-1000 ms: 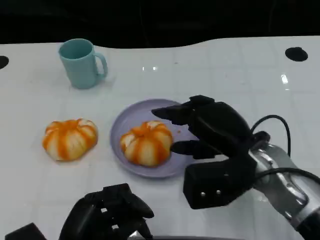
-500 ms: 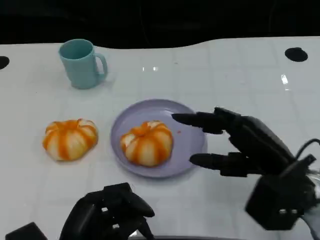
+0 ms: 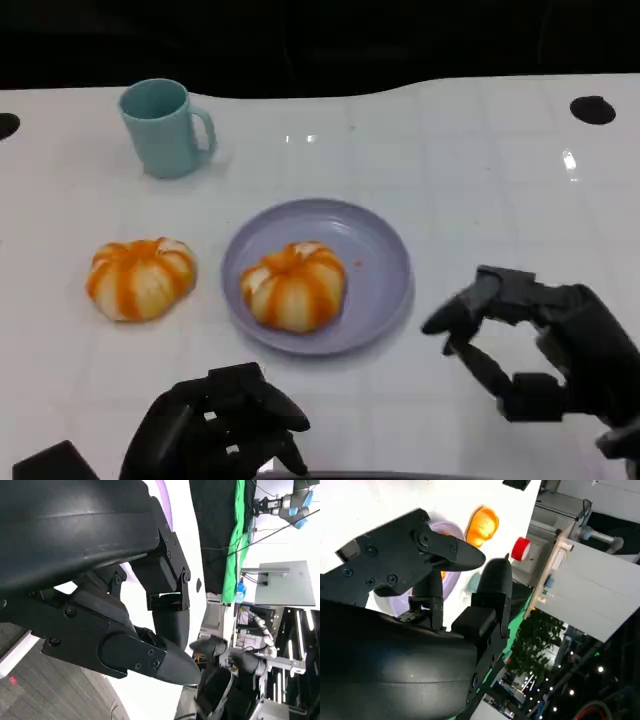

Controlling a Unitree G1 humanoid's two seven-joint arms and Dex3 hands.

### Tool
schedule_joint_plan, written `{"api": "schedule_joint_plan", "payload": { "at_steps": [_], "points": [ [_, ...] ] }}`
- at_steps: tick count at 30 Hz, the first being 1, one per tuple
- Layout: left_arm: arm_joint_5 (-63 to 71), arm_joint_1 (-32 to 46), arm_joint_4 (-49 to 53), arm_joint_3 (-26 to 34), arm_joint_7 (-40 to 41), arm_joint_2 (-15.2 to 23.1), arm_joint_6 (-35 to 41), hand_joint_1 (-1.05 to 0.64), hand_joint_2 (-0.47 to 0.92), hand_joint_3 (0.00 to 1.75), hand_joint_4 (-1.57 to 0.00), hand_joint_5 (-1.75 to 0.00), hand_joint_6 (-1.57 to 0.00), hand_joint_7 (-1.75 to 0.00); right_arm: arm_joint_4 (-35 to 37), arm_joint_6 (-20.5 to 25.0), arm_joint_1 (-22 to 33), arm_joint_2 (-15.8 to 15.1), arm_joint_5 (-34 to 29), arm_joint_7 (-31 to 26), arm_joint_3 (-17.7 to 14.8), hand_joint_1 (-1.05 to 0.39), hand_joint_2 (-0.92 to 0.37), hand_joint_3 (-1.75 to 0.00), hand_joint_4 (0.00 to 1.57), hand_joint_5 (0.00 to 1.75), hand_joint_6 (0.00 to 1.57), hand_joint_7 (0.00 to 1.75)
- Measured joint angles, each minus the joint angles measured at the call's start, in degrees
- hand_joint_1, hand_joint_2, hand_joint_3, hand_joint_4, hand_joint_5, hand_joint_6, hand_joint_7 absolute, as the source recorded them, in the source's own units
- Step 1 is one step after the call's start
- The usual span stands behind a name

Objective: Grasp the bread from the table and place it into the plate.

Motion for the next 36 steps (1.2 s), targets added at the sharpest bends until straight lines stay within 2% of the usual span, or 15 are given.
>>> {"api": "schedule_joint_plan", "payload": {
  "at_steps": [6,10,13,17,23,36],
  "points": [
    [-0.26,-0.13,0.03,0.09,0.0,0.0,0.53,-0.84,0.92,0.03,-0.91,-1.41,-1.03,-0.91,-1.2,-0.85,4.35,-0.96,1.02,1.8,-2.28,-0.17,-0.43,-1.23,0.72,1.61,0.76,1.34],
    [-0.39,-0.57,0.73,0.4,-0.05,0.1,0.49,-0.84,0.92,0.05,-0.91,-1.42,-1.03,-0.92,-2.23,0.21,7.54,-0.97,1.31,1.84,-2.54,-0.16,-0.52,-1.06,0.69,1.62,0.72,1.34],
    [-0.52,-0.98,1.81,0.81,-0.19,0.28,0.48,-0.85,0.92,0.05,-0.92,-1.42,-1.03,-0.92,-2.44,0.61,8.56,-0.11,1.57,1.63,-2.96,-0.15,-0.56,-0.99,0.68,1.63,0.71,1.35],
    [-0.55,-1.75,2.0,1.31,-0.65,0.74,0.41,-0.85,0.92,0.05,-0.91,-1.41,-1.02,-0.92,-1.34,0.57,8.25,1.23,1.24,0.77,-3.56,-0.2,-0.59,-0.92,0.68,1.64,0.71,1.34],
    [-1.76,-2.1,3.16,2.38,-1.91,1.38,0.35,-0.85,0.92,0.04,-0.9,-1.42,-1.02,-0.92,0.14,0.52,7.66,2.39,0.08,0.18,-3.78,-0.2,-0.59,-0.93,0.71,1.67,0.73,1.35],
    [-1.75,-2.4,3.73,2.99,-2.13,1.71,-0.51,-0.87,0.92,0.05,-0.9,-1.45,-1.01,-0.97,1.02,0.36,7.83,4.03,-1.81,-0.84,-3.73,-0.2,-0.5,-1.07,0.77,1.68,0.77,1.35]
  ]
}}
